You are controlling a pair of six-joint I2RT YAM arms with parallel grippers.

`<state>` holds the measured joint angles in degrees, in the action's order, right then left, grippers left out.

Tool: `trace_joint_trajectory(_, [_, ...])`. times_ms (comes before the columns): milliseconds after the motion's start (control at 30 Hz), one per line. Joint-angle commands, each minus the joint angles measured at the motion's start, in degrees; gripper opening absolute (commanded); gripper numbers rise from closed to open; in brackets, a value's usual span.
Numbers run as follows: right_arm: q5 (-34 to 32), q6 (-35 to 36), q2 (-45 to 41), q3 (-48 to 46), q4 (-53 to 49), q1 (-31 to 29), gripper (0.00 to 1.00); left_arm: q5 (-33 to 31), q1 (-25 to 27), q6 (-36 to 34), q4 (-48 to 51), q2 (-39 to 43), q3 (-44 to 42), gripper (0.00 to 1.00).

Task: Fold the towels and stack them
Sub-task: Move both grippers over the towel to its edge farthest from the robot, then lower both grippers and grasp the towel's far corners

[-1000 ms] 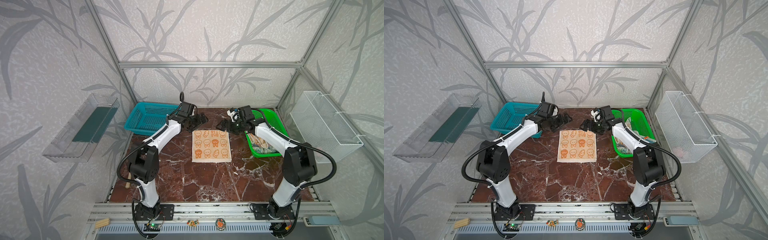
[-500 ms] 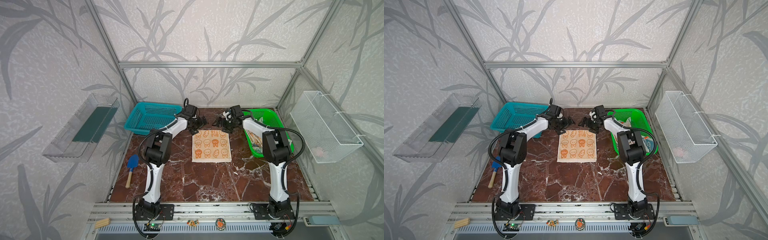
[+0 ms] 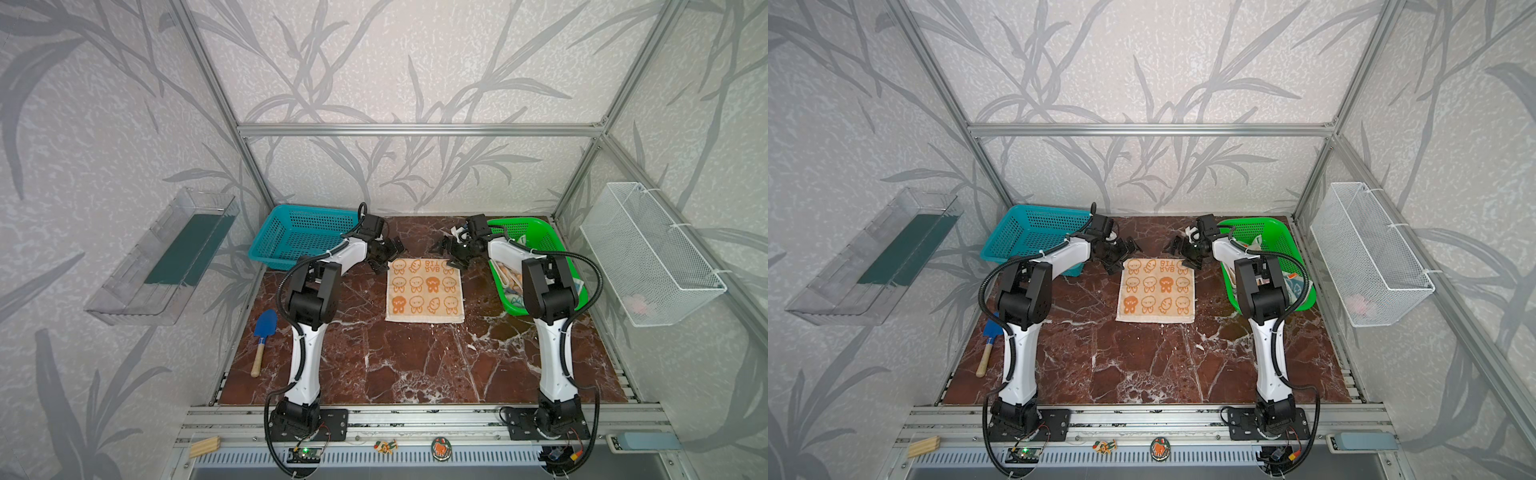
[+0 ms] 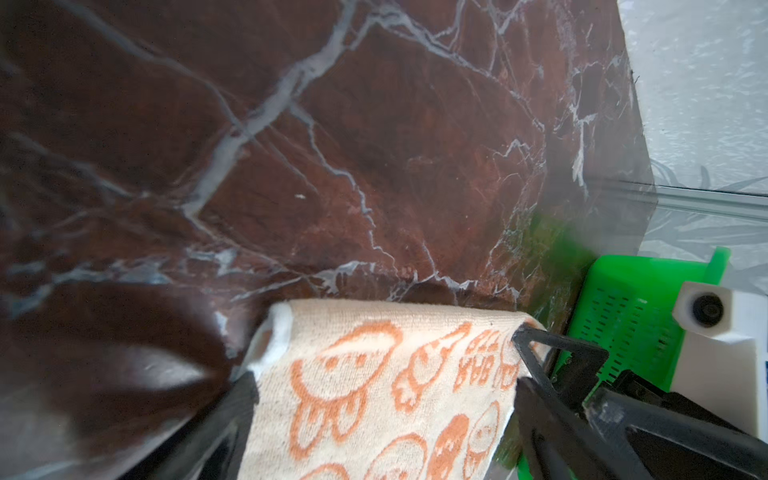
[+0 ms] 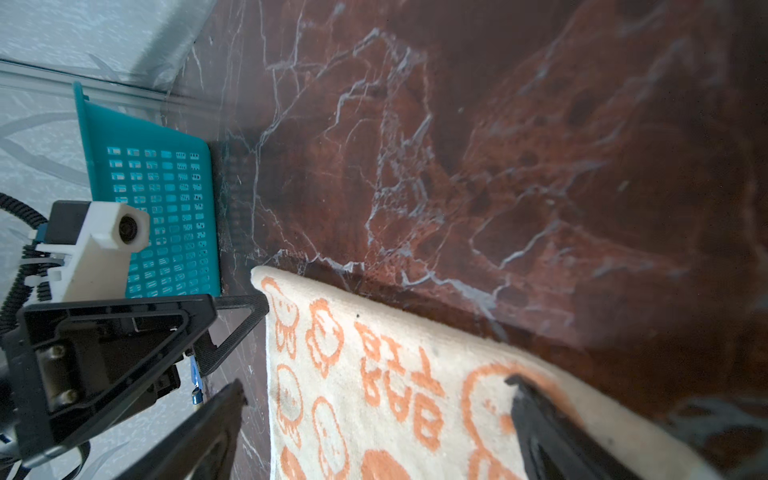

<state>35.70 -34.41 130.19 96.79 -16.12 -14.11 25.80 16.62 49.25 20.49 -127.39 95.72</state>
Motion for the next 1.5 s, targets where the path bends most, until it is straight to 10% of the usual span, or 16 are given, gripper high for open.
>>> trace_joint_trajectory(0, [0.2,2.3,0.9,-0.4,-1.9,0.5,0.99,-1.7,-0.3,-1.2,0.9,-0.9,-3.1,0.99])
trace_joint_trajectory(933, [-4.6,11.4,-9.0,-7.9,-9.7,-0.4,0.99,-4.5,-0.1,-4.4,-1.2,9.1,-17.7,0.99])
trace_joint_trajectory(1467, [-19.4,24.2,-7.7,1.1,-20.5,-2.7,0.99,-4.1,0.3,-10.4,1.7,15.9,-18.3,0.99])
